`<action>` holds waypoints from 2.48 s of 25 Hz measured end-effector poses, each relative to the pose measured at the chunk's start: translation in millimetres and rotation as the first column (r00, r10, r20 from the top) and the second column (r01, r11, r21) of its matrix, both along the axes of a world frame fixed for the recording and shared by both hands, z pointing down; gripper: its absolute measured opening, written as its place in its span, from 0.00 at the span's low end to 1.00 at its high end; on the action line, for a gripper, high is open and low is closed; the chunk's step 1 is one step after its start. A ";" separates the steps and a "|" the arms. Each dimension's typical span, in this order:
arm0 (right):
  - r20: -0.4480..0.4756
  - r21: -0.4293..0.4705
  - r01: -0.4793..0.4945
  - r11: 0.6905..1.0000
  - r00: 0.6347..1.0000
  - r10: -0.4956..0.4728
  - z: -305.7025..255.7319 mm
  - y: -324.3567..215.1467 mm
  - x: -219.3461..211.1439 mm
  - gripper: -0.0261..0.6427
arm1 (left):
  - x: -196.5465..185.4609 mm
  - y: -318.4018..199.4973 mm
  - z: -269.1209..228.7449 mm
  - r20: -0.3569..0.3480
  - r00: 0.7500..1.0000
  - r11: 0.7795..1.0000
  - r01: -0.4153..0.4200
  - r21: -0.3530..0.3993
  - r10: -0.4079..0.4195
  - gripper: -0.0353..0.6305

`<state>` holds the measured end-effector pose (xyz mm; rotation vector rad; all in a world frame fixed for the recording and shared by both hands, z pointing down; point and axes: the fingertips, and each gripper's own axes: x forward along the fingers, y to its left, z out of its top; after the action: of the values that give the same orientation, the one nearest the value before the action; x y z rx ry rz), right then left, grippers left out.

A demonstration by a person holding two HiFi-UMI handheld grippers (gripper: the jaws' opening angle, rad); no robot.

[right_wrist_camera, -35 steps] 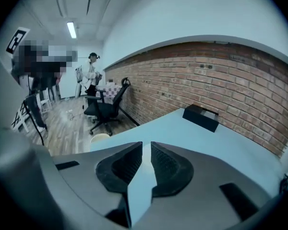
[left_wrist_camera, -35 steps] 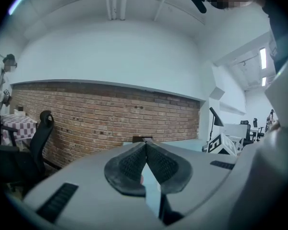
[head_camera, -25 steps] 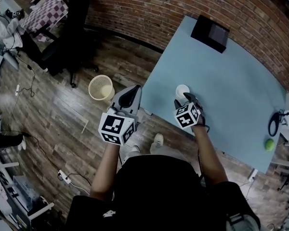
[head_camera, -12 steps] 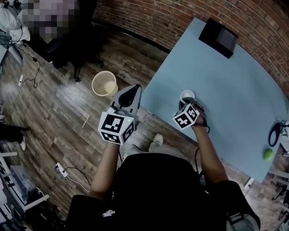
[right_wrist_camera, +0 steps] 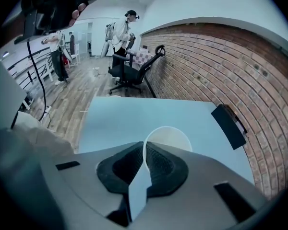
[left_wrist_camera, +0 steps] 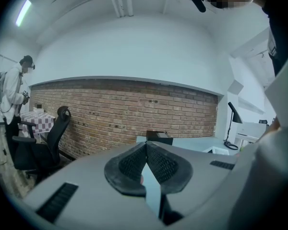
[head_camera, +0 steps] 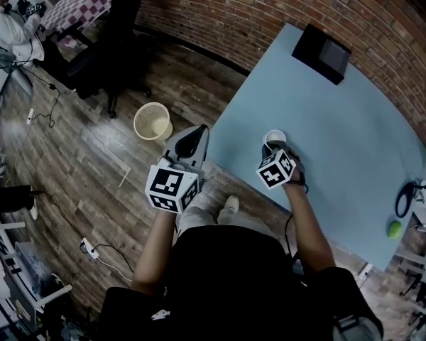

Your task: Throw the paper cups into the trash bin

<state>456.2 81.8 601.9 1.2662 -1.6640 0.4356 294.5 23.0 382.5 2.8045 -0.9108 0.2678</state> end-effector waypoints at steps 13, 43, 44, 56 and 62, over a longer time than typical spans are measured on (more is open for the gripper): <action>0.269 0.256 0.029 0.966 0.958 -0.100 -92.9 -63.4 -64.8 0.07 | -55.4 -16.9 -25.1 -0.100 0.982 0.987 0.162 -0.025 -0.163 0.07; 0.435 0.551 -0.007 0.835 0.856 -0.280 -226.2 -168.3 -288.6 0.07 | -259.3 -97.3 -40.4 -0.099 0.951 0.955 0.296 0.003 -0.294 0.07; 0.429 0.559 -0.009 0.829 0.859 -0.280 -227.9 -173.5 -294.5 0.07 | -266.9 -102.1 -40.2 -0.097 0.950 0.954 0.299 0.009 -0.297 0.06; 0.409 0.596 -0.035 0.802 0.873 -0.266 -247.6 -222.9 -388.8 0.07 | -381.0 -146.9 -34.9 -0.101 0.941 0.946 0.325 -0.001 -0.323 0.07; 0.409 0.601 -0.038 0.798 0.873 -0.266 -248.0 -234.1 -424.5 0.07 | -421.7 -157.5 -28.7 -0.107 0.940 0.946 0.325 -0.005 -0.324 0.06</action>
<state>31.7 -152.3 353.9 1.5739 -2.4232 0.1394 -127.2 -134.5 353.8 2.5919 -1.3284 0.0639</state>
